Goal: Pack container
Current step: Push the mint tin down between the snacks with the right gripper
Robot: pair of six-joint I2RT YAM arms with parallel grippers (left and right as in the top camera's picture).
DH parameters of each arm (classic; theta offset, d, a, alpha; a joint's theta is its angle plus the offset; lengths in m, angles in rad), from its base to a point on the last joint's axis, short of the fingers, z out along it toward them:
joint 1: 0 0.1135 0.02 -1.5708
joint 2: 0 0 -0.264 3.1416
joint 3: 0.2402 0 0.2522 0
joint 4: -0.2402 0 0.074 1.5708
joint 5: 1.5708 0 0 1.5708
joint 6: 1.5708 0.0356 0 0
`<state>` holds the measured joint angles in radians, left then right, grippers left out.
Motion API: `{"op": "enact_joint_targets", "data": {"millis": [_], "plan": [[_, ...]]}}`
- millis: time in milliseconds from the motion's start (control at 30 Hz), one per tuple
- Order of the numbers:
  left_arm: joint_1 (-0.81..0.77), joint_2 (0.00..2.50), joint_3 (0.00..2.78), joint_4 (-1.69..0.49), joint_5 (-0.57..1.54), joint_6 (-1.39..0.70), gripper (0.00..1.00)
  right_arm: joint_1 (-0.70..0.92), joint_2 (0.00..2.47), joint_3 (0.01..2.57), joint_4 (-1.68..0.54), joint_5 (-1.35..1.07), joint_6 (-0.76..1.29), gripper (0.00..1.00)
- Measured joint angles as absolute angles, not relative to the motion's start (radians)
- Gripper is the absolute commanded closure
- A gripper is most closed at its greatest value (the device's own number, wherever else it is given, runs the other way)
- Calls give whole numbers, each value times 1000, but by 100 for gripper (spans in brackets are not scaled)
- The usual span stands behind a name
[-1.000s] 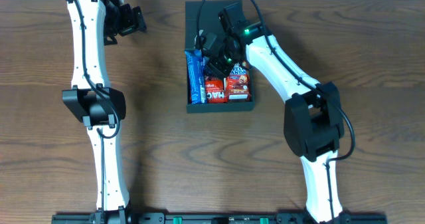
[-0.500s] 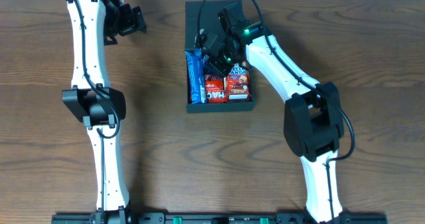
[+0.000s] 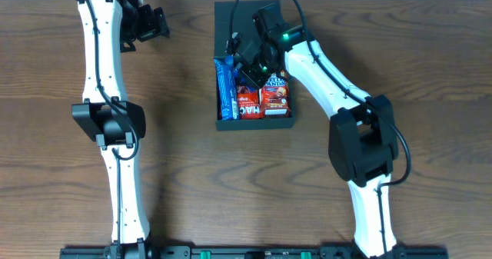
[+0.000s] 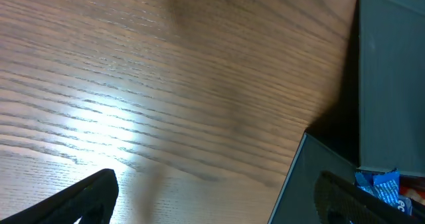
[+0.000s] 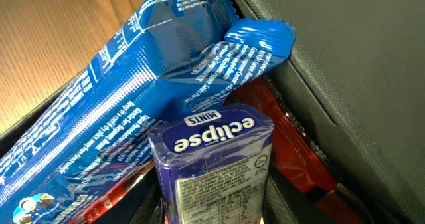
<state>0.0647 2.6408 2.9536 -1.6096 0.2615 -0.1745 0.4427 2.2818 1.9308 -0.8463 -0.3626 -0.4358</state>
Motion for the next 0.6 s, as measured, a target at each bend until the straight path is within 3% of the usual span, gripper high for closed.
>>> {"op": "enact_joint_targets", "data": {"millis": [600], "plan": [[65,2641,2954,-1610,262,-175,5,443,2282,1955,-886,-359,52,74]]}}
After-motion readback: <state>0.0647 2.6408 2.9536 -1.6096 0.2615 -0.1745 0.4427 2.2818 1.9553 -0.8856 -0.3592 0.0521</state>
